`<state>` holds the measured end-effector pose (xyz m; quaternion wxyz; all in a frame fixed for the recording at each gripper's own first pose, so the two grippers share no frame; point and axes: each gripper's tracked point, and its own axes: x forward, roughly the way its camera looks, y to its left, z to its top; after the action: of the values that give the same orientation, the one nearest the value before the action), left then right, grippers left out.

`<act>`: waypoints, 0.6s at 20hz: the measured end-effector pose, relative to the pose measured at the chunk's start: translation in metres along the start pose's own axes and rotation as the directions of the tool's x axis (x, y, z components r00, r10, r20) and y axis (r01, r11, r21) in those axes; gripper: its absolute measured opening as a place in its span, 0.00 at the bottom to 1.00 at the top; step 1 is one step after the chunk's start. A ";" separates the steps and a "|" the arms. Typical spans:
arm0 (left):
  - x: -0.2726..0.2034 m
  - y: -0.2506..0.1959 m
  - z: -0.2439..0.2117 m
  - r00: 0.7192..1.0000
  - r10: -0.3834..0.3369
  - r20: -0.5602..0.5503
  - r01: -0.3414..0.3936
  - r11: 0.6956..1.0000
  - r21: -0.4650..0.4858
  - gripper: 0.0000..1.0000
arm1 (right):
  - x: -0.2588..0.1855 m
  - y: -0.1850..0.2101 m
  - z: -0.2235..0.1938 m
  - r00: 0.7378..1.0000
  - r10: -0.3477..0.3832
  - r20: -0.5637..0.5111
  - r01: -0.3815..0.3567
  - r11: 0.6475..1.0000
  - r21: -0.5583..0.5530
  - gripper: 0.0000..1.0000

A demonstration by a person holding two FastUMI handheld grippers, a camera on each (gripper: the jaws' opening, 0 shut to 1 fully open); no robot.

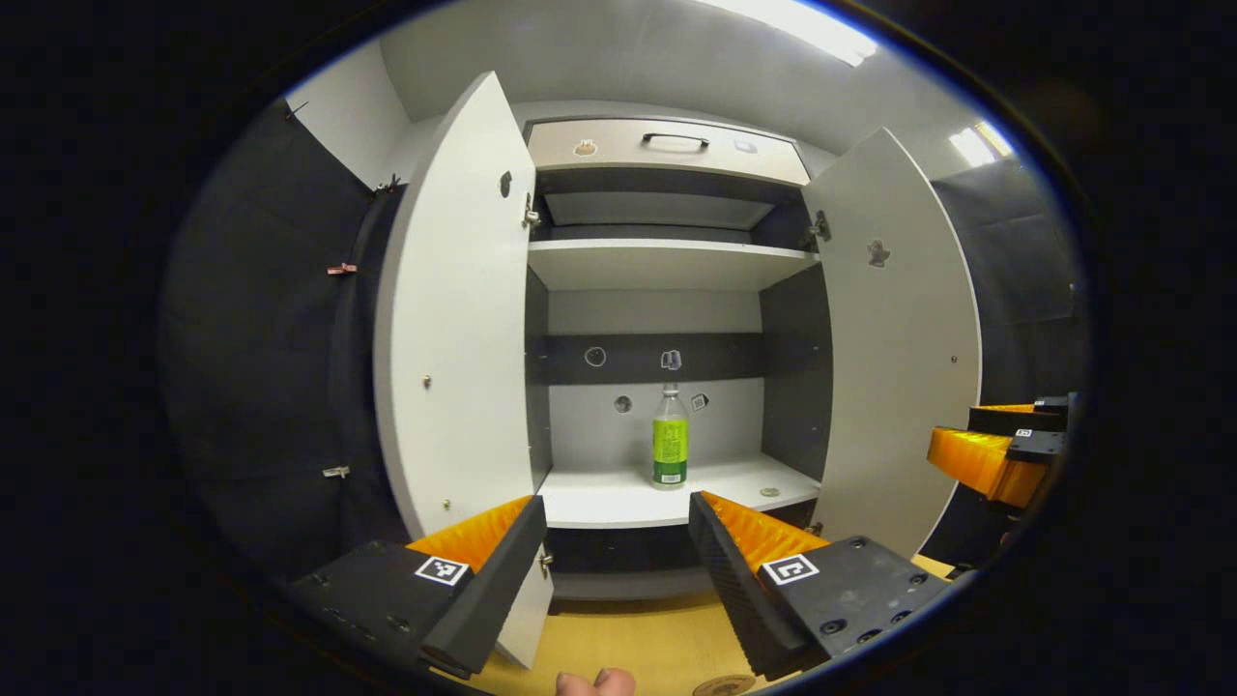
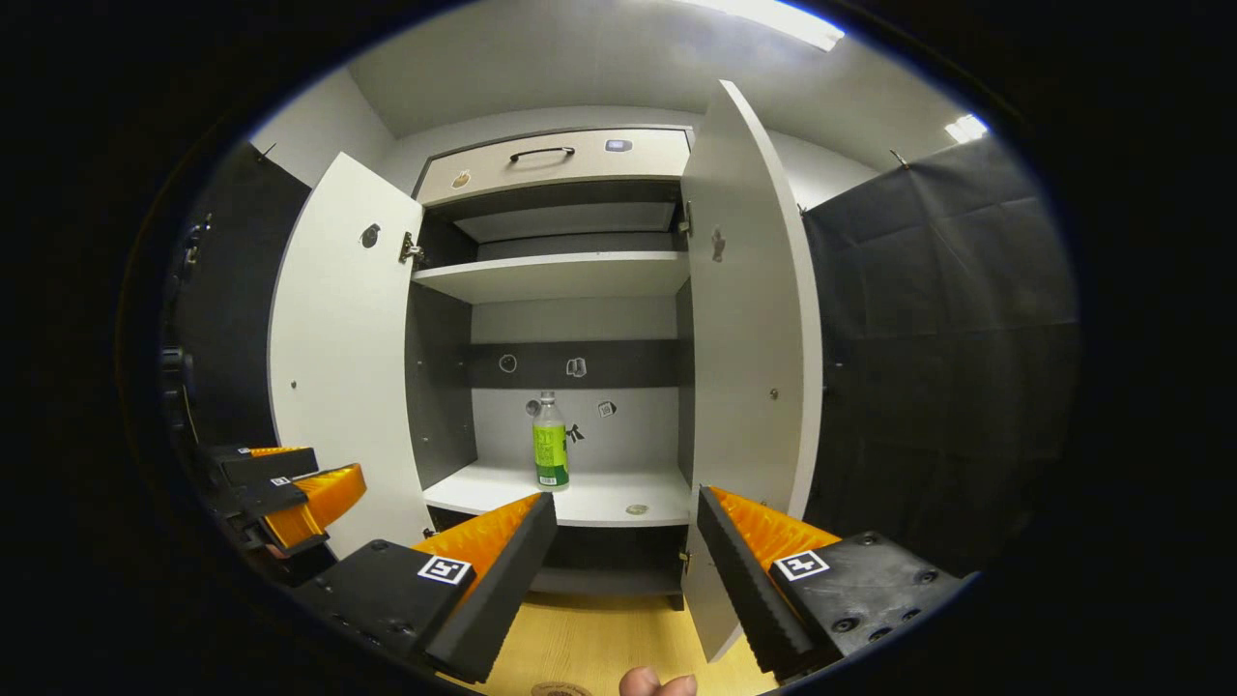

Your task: Grasp the bottle in the cabinet with the left hand and place it on the coaster, then close the right door with the right hand and the left door with the left hand.

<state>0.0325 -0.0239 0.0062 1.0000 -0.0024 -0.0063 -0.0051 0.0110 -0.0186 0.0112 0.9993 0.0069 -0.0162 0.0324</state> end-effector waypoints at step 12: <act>0.153 -0.063 0.012 0.997 -0.077 0.022 0.076 0.997 0.026 0.95 | -0.024 -0.077 -0.012 0.996 -0.077 -0.035 0.076 0.997 -0.026 0.98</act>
<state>0.1850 -0.0885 0.0208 0.9988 0.0104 -0.0179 -0.0434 -0.0078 -0.0967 -0.0027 1.0000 -0.0053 0.0019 -0.0057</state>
